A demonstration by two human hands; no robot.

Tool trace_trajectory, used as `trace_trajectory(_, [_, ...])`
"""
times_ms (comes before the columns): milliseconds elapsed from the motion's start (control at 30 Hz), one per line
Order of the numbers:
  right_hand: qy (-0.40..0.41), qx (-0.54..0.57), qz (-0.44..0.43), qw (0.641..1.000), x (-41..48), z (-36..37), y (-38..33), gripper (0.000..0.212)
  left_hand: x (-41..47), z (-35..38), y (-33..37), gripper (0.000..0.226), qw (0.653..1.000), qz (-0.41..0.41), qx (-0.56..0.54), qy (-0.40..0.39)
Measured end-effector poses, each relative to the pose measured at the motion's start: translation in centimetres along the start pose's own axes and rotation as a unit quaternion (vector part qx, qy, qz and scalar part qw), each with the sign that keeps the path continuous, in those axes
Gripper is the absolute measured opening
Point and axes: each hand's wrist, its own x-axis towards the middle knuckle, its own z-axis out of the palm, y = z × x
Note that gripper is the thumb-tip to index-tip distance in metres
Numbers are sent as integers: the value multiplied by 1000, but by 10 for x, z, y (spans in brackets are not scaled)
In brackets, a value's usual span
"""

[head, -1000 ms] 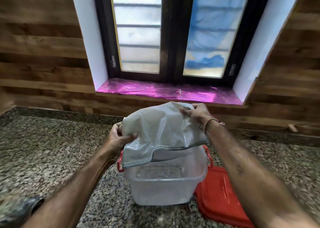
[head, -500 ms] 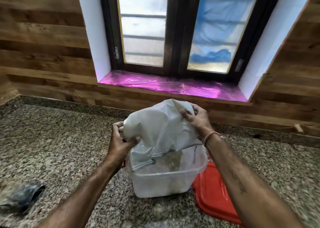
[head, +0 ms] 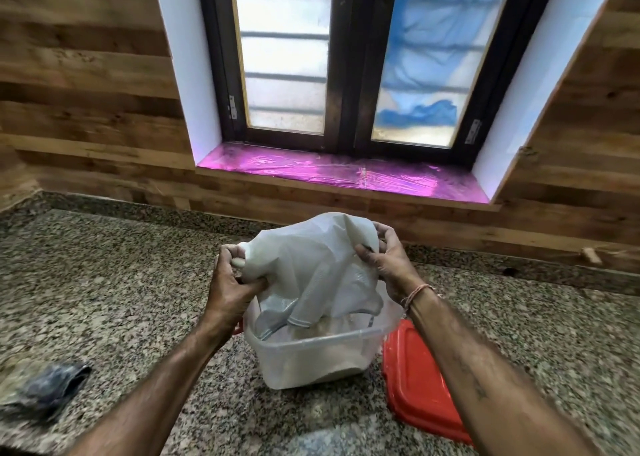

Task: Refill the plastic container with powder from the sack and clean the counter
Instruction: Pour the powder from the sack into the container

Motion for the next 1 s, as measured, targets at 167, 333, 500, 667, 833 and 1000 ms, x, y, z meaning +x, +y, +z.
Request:
trace_trajectory(167, [-22,13,-1,1000,3,-4,-4,71,-4,1,6,53,1000,-10,-16,8])
trace_trajectory(333, [1,21,52,998,11,-2,-12,70,0,-4,2,48,998,-32,-54,0])
trace_trajectory(500, [-29,26,92,995,22,1,-19,88,-1,-4,4,51,998,-44,-40,-16])
trace_trajectory(667, [20,61,99,993,31,-1,-18,45,-8,0,15,40,999,-29,-14,-18])
trace_trajectory(833, [70,72,72,992,37,-3,-25,23,-13,4,26,65,1000,-16,12,-1])
trace_trajectory(1000, [40,57,40,997,39,-4,-37,34,-12,-3,25,65,999,-43,-19,1])
